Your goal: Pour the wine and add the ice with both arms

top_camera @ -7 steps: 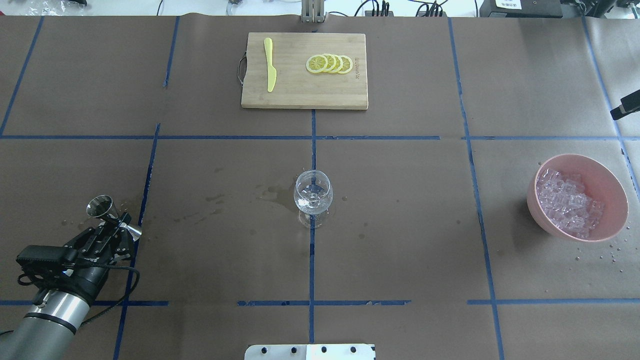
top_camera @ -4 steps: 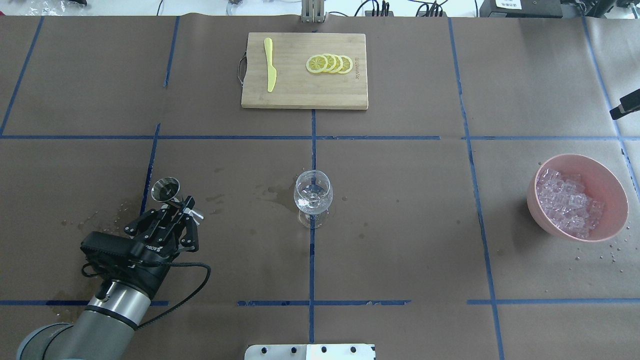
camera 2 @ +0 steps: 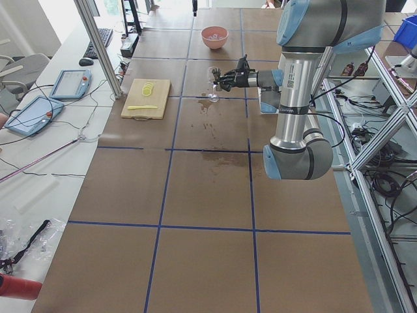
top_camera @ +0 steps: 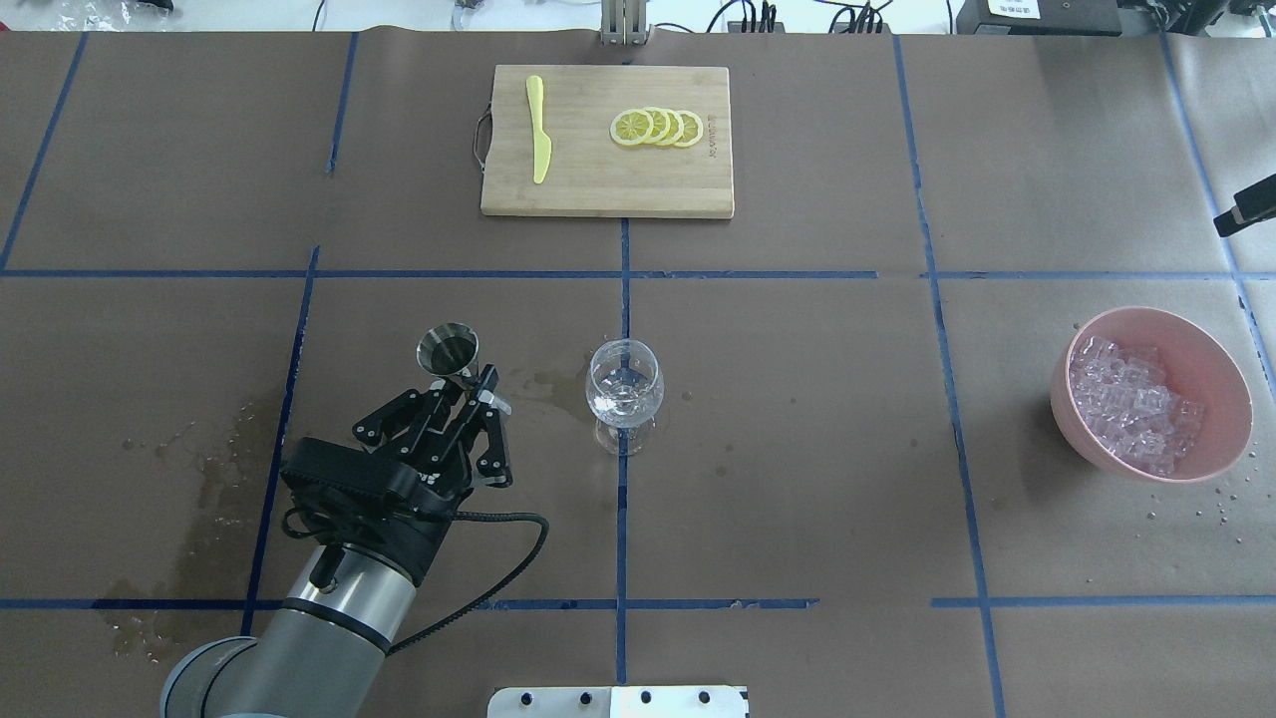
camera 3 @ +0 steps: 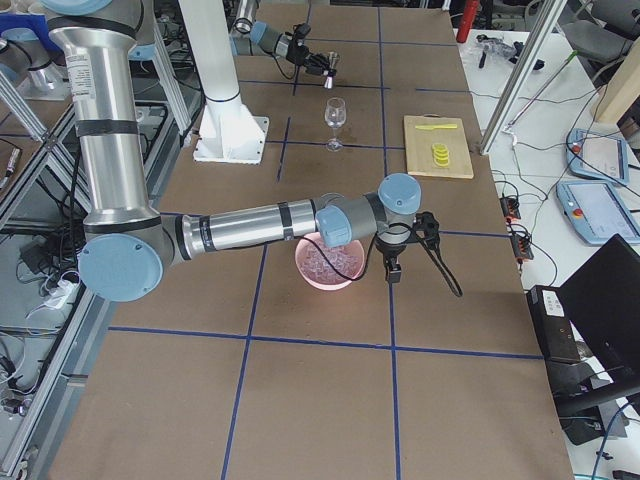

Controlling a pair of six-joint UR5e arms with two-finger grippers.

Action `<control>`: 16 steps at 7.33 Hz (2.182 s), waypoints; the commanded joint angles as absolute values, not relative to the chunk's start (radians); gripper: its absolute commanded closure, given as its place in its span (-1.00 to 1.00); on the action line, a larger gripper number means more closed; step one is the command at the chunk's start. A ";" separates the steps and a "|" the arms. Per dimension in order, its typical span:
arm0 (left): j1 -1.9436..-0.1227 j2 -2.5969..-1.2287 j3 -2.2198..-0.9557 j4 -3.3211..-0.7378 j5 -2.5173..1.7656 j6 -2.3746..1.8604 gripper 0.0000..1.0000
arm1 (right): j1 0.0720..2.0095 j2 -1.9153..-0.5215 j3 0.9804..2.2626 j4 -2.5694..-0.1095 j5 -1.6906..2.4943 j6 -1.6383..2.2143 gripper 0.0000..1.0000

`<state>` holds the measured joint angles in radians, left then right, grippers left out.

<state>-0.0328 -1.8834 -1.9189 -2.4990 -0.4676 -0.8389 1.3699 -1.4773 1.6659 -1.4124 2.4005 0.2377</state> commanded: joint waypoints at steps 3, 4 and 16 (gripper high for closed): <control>-0.086 -2.003 -1.922 -2.129 -0.603 -0.735 1.00 | 1.370 -1.476 1.677 -1.411 2.401 0.238 -1.00; -0.098 -2.002 -1.921 -2.122 -0.603 -0.686 1.00 | 1.370 -1.474 1.677 -1.411 2.401 0.238 -1.00; -0.205 -2.072 -2.016 -1.754 -0.917 -0.096 1.00 | 1.370 -1.482 1.671 -1.411 2.401 0.238 -1.00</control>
